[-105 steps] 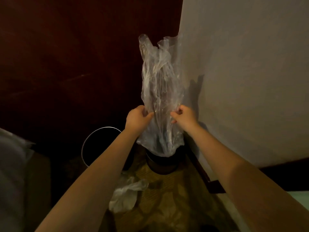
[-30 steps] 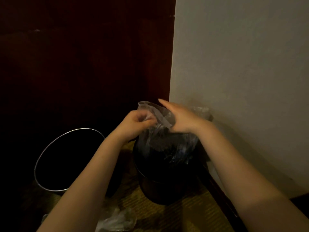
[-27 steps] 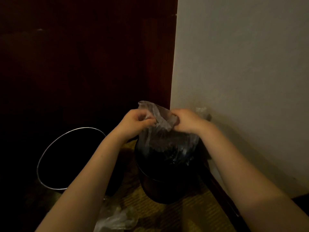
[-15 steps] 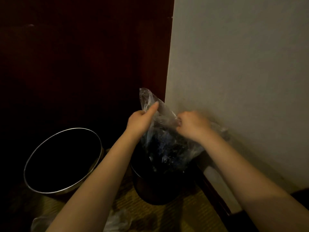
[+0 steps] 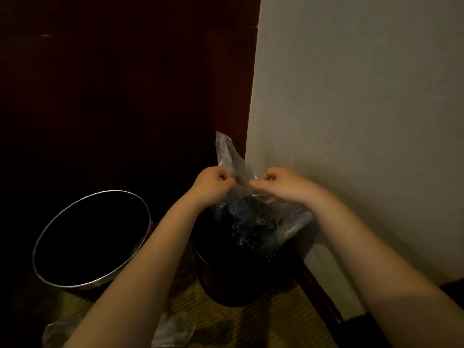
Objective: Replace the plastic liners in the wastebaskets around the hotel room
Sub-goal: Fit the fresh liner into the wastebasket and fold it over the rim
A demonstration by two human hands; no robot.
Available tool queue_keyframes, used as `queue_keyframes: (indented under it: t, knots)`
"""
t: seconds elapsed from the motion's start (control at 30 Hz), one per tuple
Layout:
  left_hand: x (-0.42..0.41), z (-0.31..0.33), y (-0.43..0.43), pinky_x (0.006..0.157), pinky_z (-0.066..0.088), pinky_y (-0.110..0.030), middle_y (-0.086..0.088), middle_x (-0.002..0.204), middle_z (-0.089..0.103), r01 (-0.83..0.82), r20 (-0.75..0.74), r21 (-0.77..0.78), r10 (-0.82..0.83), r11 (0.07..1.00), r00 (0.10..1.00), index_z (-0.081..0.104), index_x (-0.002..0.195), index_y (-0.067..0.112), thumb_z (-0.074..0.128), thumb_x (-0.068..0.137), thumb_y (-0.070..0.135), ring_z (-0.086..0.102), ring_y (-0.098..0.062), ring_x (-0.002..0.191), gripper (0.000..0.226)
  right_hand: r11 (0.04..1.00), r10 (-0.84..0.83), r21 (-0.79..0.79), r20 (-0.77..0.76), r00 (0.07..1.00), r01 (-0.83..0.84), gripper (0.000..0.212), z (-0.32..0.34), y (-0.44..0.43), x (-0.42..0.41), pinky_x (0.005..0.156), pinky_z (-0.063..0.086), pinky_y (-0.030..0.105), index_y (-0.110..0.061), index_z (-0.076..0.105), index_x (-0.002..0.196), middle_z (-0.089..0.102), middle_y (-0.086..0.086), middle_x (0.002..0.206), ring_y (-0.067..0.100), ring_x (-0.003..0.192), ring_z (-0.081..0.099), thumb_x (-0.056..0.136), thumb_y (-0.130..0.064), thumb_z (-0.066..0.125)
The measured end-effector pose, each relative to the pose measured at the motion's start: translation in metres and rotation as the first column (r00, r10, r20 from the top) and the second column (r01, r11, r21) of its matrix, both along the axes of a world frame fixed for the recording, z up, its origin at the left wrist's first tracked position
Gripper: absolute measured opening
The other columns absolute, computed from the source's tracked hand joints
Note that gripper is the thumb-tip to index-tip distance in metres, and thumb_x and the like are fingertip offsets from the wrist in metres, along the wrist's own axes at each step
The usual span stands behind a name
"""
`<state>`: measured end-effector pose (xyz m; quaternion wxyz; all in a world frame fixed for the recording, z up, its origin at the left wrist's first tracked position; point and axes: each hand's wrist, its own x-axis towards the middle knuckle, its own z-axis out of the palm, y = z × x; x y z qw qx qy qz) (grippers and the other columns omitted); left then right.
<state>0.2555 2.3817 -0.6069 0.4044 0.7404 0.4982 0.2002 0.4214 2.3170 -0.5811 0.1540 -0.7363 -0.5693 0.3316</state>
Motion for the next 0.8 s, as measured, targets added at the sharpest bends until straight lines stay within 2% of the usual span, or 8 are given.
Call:
queue_keyframes:
  t: [0.1,0.2,0.27,0.33,0.47,0.63,0.7,0.8]
  knots:
    - [-0.017,0.011,0.008,0.061,0.041,-0.027,-0.001,0.076,0.053,0.026,-0.261,0.074,-0.005,0.997,0.965,0.051,0.071,0.016,0.056,0.089,0.017,0.052,-0.017,0.073,0.02,0.995,0.065,-0.088,0.199,0.978,-0.048,0.02,-0.012,0.005,-0.001,0.065,0.043,0.029,-0.016,0.061,0.076,0.06,0.003,0.077,0.018,0.075,0.058,0.092,-0.028,0.062]
    - [-0.027,0.017,0.004,0.083,0.047,-0.044,-0.013,0.119,0.049,-0.103,-0.568,0.294,0.26,0.95,0.781,0.051,0.111,0.011,0.056,0.09,0.03,0.05,-0.032,0.108,0.029,0.993,0.024,-0.114,0.229,0.973,0.002,0.022,-0.021,0.007,0.004,0.068,0.046,0.028,-0.018,0.058,0.072,0.064,0.001,0.069,0.02,0.074,0.063,0.094,-0.018,0.059]
    - [-0.024,0.023,-0.003,0.089,0.043,-0.048,-0.014,0.128,0.04,-0.055,-0.448,0.583,0.377,0.811,0.81,0.044,0.122,0.01,0.059,0.086,0.04,0.041,-0.035,0.117,0.05,0.992,-0.042,-0.116,0.065,0.997,0.049,0.025,-0.023,0.008,0.009,0.061,0.049,0.027,-0.013,0.055,0.073,0.062,-0.001,0.049,0.014,0.054,0.062,0.098,-0.015,0.053]
    - [-0.013,0.034,-0.015,0.085,0.047,-0.044,-0.008,0.117,0.046,0.109,-0.25,0.744,0.123,0.66,0.96,0.05,0.114,0.012,0.063,0.082,0.045,0.046,-0.028,0.107,0.048,0.989,-0.103,-0.113,-0.069,0.992,0.095,0.027,-0.02,0.008,0.011,0.042,0.044,0.02,-0.01,0.052,0.074,0.057,-0.001,0.04,0.008,0.035,0.054,0.101,-0.01,0.046]
    - [0.019,0.039,-0.045,0.091,0.046,-0.038,0.002,0.121,0.049,0.588,-0.39,0.317,-0.463,0.744,0.796,0.045,0.128,0.022,0.073,0.069,0.059,0.048,-0.017,0.11,0.074,0.973,-0.232,-0.028,-0.153,0.961,0.231,0.032,-0.017,0.01,0.014,0.038,0.037,0.017,-0.011,0.053,0.068,0.055,0.002,0.047,0.01,0.039,0.051,0.098,-0.003,0.045]
    - [0.017,0.002,-0.038,0.071,0.045,-0.034,-0.006,0.1,0.061,0.613,-0.74,-0.011,-0.419,0.79,0.526,0.057,0.096,0.017,0.057,0.092,0.031,0.055,-0.024,0.084,0.014,0.914,-0.389,0.068,-0.123,0.913,0.399,0.032,-0.027,0.013,0.029,0.044,0.041,0.022,-0.01,0.053,0.067,0.055,0.0,0.037,0.008,0.033,0.053,0.099,-0.013,0.049]
    - [-0.002,-0.001,-0.026,0.072,0.046,-0.035,-0.004,0.096,0.058,0.497,-0.811,-0.049,-0.325,0.867,0.486,0.059,0.097,0.016,0.055,0.091,0.026,0.056,-0.025,0.085,0.012,0.896,-0.429,0.185,0.123,0.895,0.404,0.024,-0.028,0.011,0.038,0.064,0.052,0.03,-0.008,0.064,0.076,0.07,0.011,0.065,0.022,0.067,0.071,0.095,-0.013,0.05]
    - [-0.029,0.005,-0.013,0.071,0.046,-0.037,-0.004,0.094,0.056,0.417,-0.876,-0.012,-0.211,0.909,0.435,0.059,0.089,0.01,0.052,0.09,0.016,0.058,-0.026,0.087,0.009,0.882,-0.453,0.31,0.341,0.824,0.356,0.022,-0.024,0.005,0.04,0.083,0.049,0.035,-0.005,0.065,0.108,0.066,0.02,0.111,0.037,0.104,0.062,0.092,-0.012,0.05]
